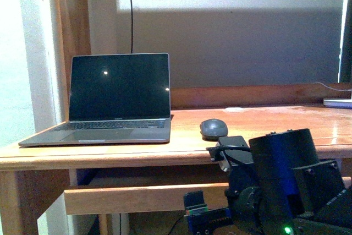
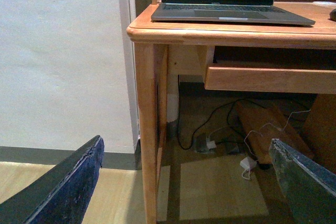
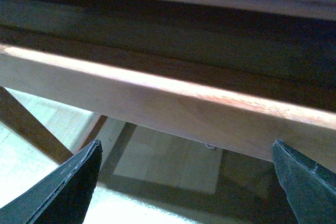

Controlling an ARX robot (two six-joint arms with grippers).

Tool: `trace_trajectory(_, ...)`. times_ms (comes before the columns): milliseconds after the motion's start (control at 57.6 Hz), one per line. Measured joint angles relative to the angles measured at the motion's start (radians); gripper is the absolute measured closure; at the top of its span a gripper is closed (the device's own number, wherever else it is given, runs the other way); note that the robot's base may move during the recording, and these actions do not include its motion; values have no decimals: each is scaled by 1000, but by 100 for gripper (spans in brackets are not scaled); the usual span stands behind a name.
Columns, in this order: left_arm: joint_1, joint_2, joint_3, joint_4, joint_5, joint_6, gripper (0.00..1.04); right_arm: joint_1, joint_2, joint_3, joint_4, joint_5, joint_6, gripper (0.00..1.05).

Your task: Place mouse

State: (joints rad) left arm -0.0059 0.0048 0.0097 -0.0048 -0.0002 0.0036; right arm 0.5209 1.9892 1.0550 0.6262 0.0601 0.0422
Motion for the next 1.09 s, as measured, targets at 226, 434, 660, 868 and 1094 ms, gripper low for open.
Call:
trace_trajectory(226,0,0,0,0,0,0,8,26,38,56,-23,54,15,7)
trace_trajectory(434,0,0,0,0,0,0,8,31,39,55,-16,55,38,7)
trace_trajectory(660,0,0,0,0,0,0,8,-28,-135,-101,31,-48,95,7)
trace_trajectory(868,0,0,0,0,0,0,8,-147,-416,-332,50,-138,200,7)
trace_trajectory(1094,0,0,0,0,0,0,8,-268,-787,-623,5,-327,327,7)
